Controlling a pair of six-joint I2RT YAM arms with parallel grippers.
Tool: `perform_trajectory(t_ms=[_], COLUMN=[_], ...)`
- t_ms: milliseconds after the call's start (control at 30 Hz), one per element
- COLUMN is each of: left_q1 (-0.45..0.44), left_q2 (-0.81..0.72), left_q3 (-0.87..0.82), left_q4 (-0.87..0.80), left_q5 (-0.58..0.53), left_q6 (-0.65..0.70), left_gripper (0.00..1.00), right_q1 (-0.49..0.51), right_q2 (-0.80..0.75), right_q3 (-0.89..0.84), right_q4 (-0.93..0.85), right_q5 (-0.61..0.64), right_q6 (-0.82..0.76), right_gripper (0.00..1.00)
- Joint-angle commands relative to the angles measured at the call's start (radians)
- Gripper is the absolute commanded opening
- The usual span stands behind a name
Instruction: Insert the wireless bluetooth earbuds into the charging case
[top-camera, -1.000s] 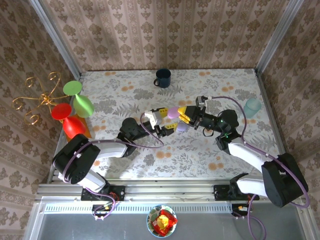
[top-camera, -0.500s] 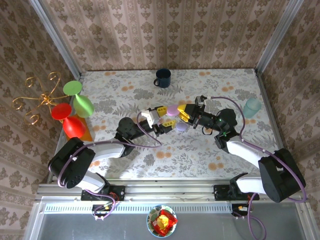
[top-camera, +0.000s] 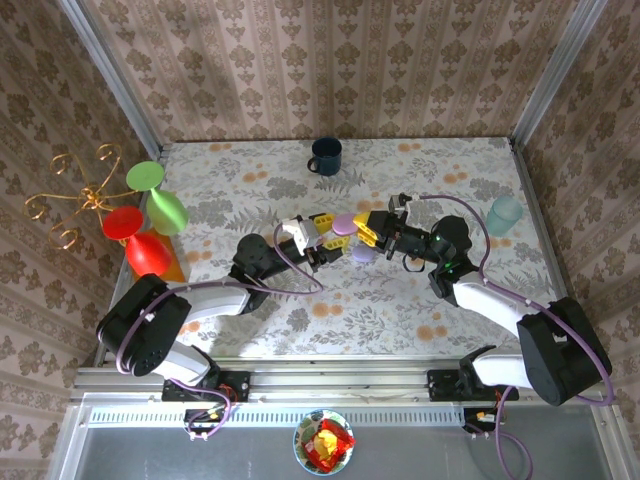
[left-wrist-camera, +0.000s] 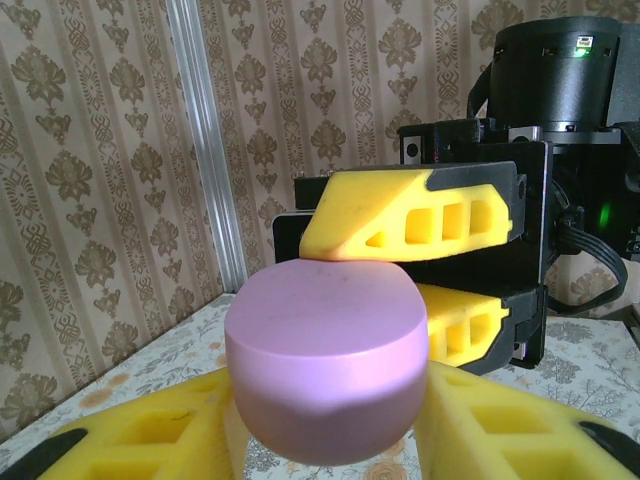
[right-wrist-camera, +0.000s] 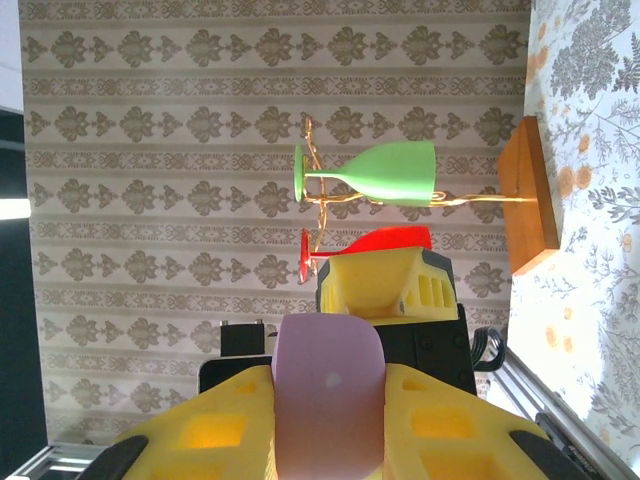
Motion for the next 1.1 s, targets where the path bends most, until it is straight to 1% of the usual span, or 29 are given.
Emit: perform_trajectory(t_ms=[0, 67, 133, 200, 233, 333, 433, 467, 500, 567, 600, 667, 833, 900, 967, 1000, 1033, 1067], left_q1=[-0.002, -0.001, -0.002, -0.002, -0.001, -0.002, -0.001, -0.001, -0.002, -0.003, -0.003, -0.004, -0.001, -0.002, -0.001, -0.001, -0.001, -0.001], left_q2=[0.006, 0.007, 0.007, 0.009, 0.010, 0.015, 0.021, 0.023, 0.022, 0.023, 0.023, 0.022, 0.029, 0.031, 0.028, 0.027, 0.025, 0.023], left_q3=[0.012, 0.011, 0.012, 0.012, 0.014, 0.016, 0.015, 0.014, 0.015, 0.016, 0.016, 0.016, 0.011, 0.011, 0.010, 0.010, 0.008, 0.006], left_q4=[0.040, 0.039, 0.039, 0.038, 0.038, 0.038, 0.040, 0.038, 0.039, 0.039, 0.038, 0.038, 0.038, 0.040, 0.039, 0.038, 0.038, 0.038], left_q5=[0.022, 0.024, 0.025, 0.028, 0.028, 0.033, 0.036, 0.037, 0.038, 0.037, 0.038, 0.037, 0.036, 0.036, 0.038, 0.039, 0.039, 0.040], left_q6=[0.002, 0.001, 0.003, 0.002, 0.002, 0.000, 0.002, 0.001, -0.001, -0.002, -0.003, 0.000, 0.002, 0.000, 0.001, 0.001, 0.004, 0.009], left_gripper=[0.44, 0.42, 0.42, 0.46, 0.47, 0.45, 0.41, 0.40, 0.41, 0.48, 0.50, 0.50, 0.39, 0.37, 0.33, 0.31, 0.29, 0.29], right_q1=[0.009, 0.010, 0.011, 0.012, 0.012, 0.013, 0.013, 0.012, 0.013, 0.012, 0.014, 0.013, 0.014, 0.015, 0.014, 0.015, 0.013, 0.012], right_q2=[-0.010, -0.007, 0.000, 0.006, 0.008, 0.010, 0.009, 0.009, 0.009, 0.012, 0.014, 0.014, 0.014, 0.015, 0.020, 0.020, 0.018, 0.013], right_q3=[0.030, 0.032, 0.031, 0.029, 0.029, 0.032, 0.031, 0.030, 0.029, 0.026, 0.025, 0.024, 0.027, 0.028, 0.026, 0.027, 0.026, 0.028], right_q4=[-0.028, -0.034, -0.036, -0.028, -0.025, -0.021, -0.016, -0.019, -0.023, -0.032, -0.030, -0.027, -0.026, -0.036, -0.038, -0.044, -0.053, -0.067], right_q5=[-0.017, -0.018, -0.021, -0.020, -0.020, -0.021, -0.020, -0.021, -0.022, -0.021, -0.021, -0.020, -0.020, -0.022, -0.022, -0.022, -0.019, -0.016], right_q6=[-0.028, -0.032, -0.033, -0.030, -0.029, -0.029, -0.027, -0.028, -0.031, -0.033, -0.034, -0.032, -0.032, -0.036, -0.038, -0.040, -0.047, -0.059], right_gripper=[0.10, 0.10, 0.10, 0.10, 0.10, 0.10, 0.10, 0.10, 0.10, 0.10, 0.10, 0.10, 0.10, 0.10, 0.10, 0.12, 0.17, 0.26])
